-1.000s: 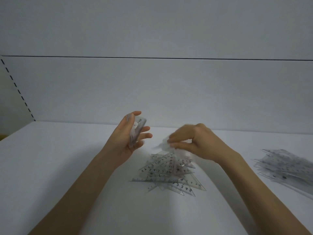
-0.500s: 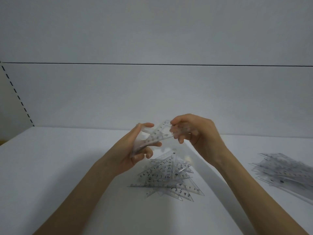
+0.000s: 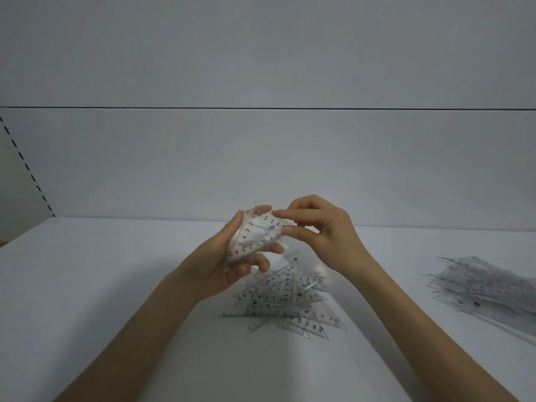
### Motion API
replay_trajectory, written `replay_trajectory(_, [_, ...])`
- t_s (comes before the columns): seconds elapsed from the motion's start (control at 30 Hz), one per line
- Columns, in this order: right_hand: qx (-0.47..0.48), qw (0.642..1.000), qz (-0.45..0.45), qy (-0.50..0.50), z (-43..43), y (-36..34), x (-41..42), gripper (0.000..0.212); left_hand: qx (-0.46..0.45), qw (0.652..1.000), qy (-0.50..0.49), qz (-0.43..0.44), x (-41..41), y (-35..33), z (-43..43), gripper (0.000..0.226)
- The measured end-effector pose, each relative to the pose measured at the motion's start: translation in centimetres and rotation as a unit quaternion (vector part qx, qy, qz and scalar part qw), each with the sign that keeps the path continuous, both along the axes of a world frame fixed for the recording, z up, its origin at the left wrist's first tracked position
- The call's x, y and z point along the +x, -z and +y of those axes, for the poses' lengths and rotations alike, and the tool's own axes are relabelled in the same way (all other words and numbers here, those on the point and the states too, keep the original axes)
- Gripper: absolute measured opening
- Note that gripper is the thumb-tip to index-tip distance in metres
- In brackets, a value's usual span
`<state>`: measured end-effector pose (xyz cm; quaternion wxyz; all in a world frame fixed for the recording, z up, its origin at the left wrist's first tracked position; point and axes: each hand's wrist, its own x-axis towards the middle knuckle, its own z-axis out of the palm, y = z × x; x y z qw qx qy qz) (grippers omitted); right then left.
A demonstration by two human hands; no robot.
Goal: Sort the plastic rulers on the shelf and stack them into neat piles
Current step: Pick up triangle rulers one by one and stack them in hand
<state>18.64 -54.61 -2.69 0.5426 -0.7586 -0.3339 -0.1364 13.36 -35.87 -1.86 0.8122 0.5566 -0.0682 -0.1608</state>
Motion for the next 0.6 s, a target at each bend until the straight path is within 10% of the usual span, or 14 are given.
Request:
replay_trajectory(0.33, [-0.122,0.984,-0.053,0.119,0.5,0.7,0.2,0.028,-0.027,0.999,-0.030,-0.009,0.5,0.2,0.3,0.034])
replay_trajectory(0.6, [-0.390,0.914,0.031,-0.106,-1.2,-0.4,-0.6,0.049,-0.074,0.978,-0.196,0.016,1.7,0.3,1.7,0.018])
